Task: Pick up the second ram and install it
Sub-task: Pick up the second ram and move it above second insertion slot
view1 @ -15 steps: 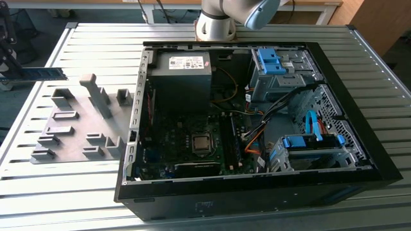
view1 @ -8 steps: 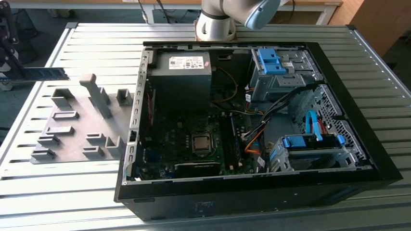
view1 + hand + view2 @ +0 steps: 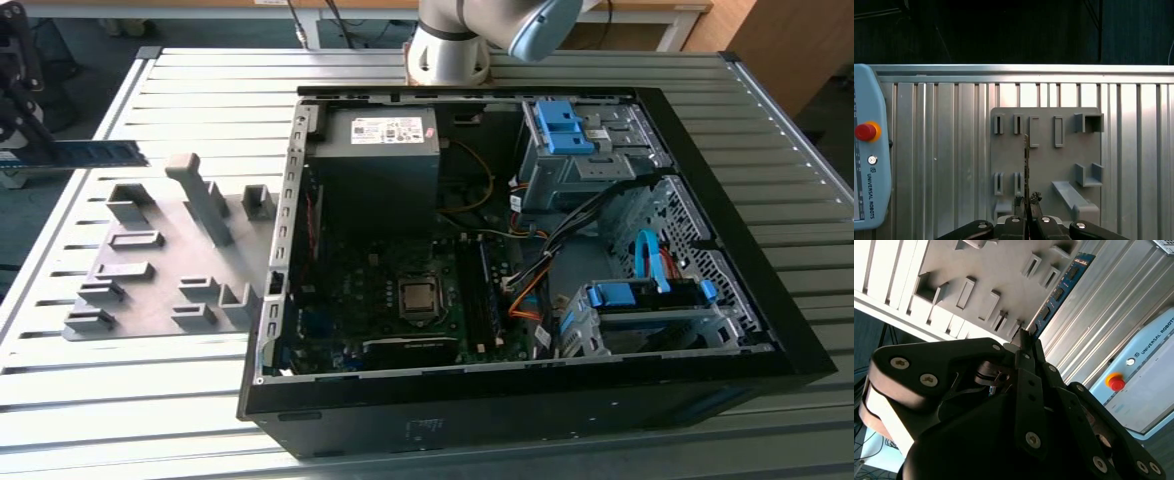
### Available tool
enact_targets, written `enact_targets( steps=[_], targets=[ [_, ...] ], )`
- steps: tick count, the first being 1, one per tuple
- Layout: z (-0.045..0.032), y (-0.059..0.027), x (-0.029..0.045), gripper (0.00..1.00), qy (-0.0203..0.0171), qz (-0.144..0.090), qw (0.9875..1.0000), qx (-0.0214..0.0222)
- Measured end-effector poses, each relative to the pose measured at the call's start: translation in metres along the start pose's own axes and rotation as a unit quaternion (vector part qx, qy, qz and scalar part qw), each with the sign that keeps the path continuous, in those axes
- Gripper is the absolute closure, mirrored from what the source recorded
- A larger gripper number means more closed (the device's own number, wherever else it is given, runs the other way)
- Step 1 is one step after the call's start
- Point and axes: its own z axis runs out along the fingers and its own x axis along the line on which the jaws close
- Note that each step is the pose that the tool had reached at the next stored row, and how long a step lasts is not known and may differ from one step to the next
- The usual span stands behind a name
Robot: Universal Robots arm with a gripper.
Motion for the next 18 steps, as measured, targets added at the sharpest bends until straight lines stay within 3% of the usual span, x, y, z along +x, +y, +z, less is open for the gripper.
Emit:
enact_targets(
  steps=[18],
  targets=[
    [-0.0001,-0.0097,-0.0002,0.86,0.0000,0.000,1.0000,0.0000]
  ],
)
